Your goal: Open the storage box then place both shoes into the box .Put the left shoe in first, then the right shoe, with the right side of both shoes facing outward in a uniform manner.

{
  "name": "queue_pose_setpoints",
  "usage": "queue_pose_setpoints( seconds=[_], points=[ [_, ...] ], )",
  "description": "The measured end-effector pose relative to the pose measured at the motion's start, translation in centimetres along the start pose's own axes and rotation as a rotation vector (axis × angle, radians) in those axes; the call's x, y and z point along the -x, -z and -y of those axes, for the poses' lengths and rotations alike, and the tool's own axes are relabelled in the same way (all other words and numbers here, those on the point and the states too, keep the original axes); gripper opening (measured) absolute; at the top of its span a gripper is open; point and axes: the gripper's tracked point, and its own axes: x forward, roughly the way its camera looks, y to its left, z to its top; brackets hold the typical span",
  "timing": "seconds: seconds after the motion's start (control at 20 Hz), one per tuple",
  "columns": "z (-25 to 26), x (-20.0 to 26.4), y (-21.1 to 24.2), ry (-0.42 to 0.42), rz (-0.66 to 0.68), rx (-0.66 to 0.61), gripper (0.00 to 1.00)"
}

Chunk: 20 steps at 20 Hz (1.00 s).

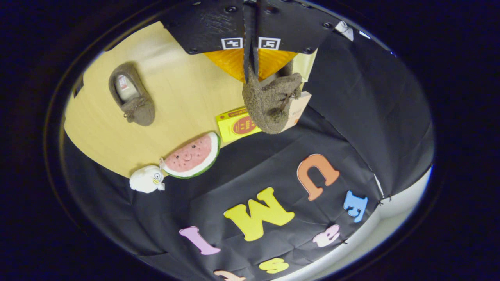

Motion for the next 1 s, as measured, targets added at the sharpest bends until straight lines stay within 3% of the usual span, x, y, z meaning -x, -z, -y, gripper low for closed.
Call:
queue_pose_setpoints(
  seconds=[0.2, 0.4, 0.75, 0.95, 1.0],
  points=[
    [-5.5, -1.9, 2.3, -0.027, -0.029, -0.019, 0.0],
    [-8.8, -4.5, 8.1, -0.033, -0.083, -0.008, 0.0],
    [-9.3, -8.2, 15.6, 0.03, -0.186, -0.081, 0.0],
    [-9.9, -9.0, 17.5, 0.031, -0.234, -0.063, 0.0],
    [-10.3, -9.3, 17.6, 0.009, -0.237, -0.063, 0.05]
  ],
)
